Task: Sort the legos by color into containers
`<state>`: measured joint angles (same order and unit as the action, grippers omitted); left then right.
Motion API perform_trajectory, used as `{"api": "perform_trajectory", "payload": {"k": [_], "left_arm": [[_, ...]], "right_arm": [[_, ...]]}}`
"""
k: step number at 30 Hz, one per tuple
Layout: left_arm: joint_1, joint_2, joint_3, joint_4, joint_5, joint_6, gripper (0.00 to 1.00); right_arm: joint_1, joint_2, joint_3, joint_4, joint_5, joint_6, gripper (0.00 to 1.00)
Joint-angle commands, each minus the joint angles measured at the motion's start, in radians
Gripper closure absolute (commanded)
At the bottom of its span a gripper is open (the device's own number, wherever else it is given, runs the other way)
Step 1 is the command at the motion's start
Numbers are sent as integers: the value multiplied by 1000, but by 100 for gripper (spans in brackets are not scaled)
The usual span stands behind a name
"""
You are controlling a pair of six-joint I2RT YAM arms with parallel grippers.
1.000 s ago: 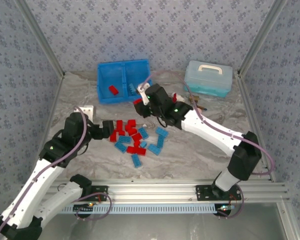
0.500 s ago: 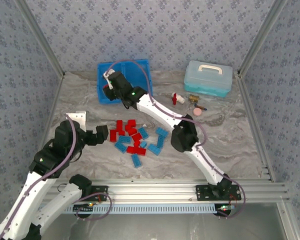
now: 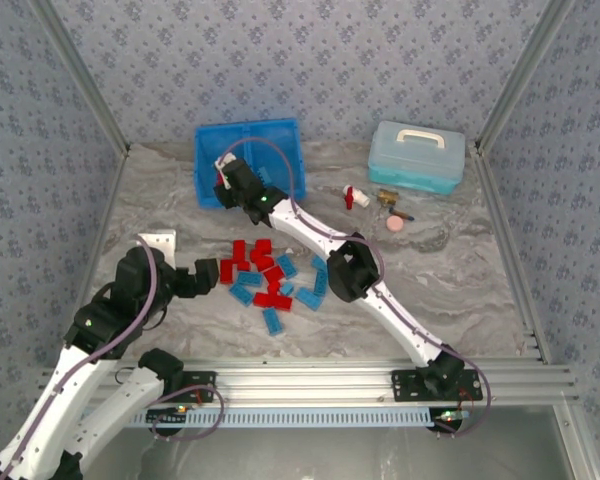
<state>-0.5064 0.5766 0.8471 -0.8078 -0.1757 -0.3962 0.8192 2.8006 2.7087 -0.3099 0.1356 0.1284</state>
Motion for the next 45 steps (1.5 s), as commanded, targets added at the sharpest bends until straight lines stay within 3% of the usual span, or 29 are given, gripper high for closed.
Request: {"api": "perform_trajectory", "payload": {"k": [1,4,9,13,15,20,23,27,30,34,38,45], "left_arm": [[-3,-4,-14,34,14,-26,1],[-2,2,-16,42,16,-33,1],[-2,17,2,42,2,-37,1],[-3,55,24,48,-3,-66,1],[-2,95,36,47,0,-80,1],[0,250,51,48,4,-122,1],[11,367,59,67,15,-124,1],[48,528,61,106,49,-105,6],[72,631,46,138,68,-92,16],[96,695,1,212,91,-87,29],[108,750,-42,297,146,-75,33],[115,872,-60,362,140,-81,41]], "right_arm": [[-2,-1,83,72,6,-13,54],[2,-27,107,54,-4,-15,35],[28,-160,90,-8,-46,-49,31],[35,-345,12,-162,-71,-39,30],[35,-487,-120,-205,-68,-18,28],[35,-977,-816,-26,-127,-22,14],[37,-1233,-1132,28,-105,6,8],[35,-1479,-1415,21,-37,85,3],[36,-1626,-1568,-22,5,141,1],[35,-1723,-1656,-87,46,189,1],[33,-1760,-1699,-99,68,208,1],[29,-1733,-1668,-93,71,197,0]]}}
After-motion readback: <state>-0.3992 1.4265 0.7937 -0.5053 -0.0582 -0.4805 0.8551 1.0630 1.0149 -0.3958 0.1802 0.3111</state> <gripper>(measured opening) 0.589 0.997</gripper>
